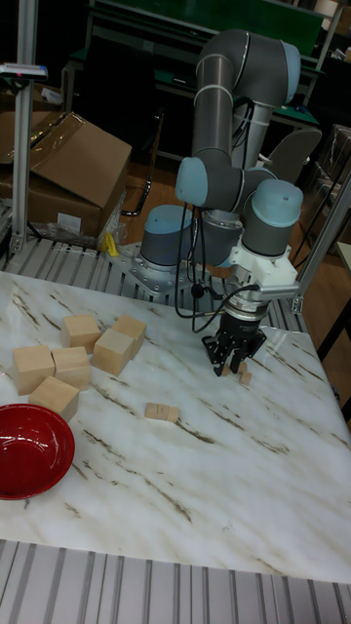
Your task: Stack the blocks into a pyramid shape
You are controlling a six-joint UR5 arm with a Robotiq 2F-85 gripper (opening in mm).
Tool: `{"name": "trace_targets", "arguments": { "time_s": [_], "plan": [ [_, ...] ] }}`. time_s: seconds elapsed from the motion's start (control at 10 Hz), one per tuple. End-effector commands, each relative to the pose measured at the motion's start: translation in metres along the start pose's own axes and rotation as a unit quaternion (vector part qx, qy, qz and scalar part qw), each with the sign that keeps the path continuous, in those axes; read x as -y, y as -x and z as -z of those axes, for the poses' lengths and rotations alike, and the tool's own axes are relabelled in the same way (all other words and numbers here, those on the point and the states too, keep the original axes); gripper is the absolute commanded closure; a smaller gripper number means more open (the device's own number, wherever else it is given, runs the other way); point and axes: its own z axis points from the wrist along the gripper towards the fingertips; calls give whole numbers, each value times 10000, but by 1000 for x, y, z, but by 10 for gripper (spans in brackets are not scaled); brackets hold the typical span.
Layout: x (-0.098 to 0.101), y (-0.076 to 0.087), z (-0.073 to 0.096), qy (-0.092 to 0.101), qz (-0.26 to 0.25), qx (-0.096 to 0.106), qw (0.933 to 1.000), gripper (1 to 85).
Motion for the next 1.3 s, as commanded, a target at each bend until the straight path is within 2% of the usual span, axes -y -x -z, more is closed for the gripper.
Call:
{"name": "trace_targets", "arguments": {
  "time_s": [0.0, 0.3, 0.8, 1.2],
  "plan": [
    [0, 3, 5, 4, 35, 9, 10000, 493],
    [4, 4, 9, 53, 51, 12, 10000, 490],
    [6, 0, 8, -56, 88, -48, 9999, 473],
    [-1, -7, 8, -95, -83, -141, 9998, 460]
  ]
}}
